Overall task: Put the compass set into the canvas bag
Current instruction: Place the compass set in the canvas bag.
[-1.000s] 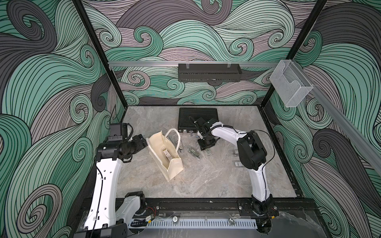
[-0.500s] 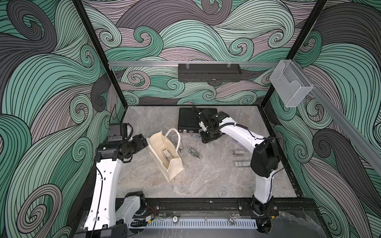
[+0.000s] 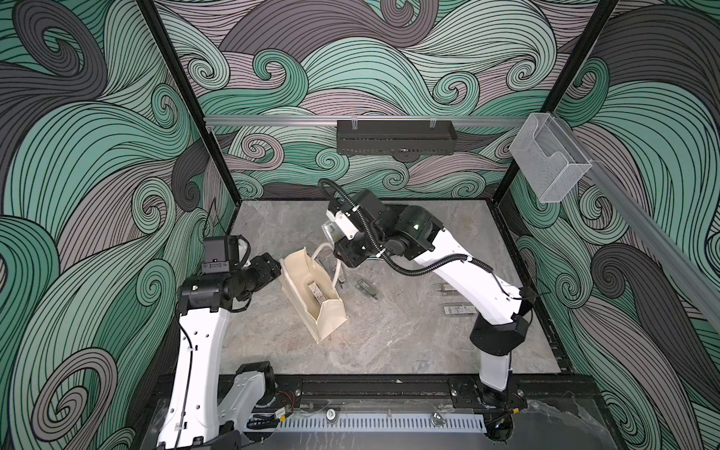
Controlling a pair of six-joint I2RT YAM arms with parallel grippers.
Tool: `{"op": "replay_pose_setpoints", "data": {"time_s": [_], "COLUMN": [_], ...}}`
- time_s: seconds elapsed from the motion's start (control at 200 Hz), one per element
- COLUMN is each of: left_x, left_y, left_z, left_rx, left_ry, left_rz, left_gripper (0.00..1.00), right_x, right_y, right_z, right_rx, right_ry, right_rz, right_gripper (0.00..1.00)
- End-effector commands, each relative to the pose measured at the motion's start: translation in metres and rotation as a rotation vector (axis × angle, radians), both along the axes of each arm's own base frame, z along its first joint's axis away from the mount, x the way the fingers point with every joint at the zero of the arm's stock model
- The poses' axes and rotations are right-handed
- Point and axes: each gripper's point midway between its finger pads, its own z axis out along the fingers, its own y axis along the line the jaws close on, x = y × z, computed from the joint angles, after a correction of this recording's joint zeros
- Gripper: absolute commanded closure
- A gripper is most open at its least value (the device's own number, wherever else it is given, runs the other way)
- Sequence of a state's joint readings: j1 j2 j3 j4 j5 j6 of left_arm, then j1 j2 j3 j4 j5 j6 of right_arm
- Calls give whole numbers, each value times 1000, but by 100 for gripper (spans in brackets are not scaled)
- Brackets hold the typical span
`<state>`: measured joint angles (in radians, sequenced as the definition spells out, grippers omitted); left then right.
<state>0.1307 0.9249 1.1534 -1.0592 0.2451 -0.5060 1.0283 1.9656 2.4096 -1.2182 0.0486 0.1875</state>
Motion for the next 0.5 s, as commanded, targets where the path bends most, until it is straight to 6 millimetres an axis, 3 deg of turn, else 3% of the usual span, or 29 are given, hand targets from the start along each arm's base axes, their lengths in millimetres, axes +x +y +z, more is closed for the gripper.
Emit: {"op": "replay_pose_setpoints", "data": {"time_s": [0.0,0.12,0.335,0.495], "left_x": [1,-4,-13,-11], "left_y": [3,11,20,17], "left_z": [11,27,53,53], "left_rx": [2,54,87,68], "left_ry": [-40,-69,-150,-148], "left_rz": [19,41,104,98], "left_gripper": [22,22,22,22], "right_x": [-7,-15,-9,-5], "right_y": [13,39,69,81], "right_z": [-23,-46,-93,-125], "right_rx": [-75,-95,-117,-151], "right_ry": [26,61,147,177], "right_rz": [30,76,60,64], "right_gripper": [52,52,52,51]}}
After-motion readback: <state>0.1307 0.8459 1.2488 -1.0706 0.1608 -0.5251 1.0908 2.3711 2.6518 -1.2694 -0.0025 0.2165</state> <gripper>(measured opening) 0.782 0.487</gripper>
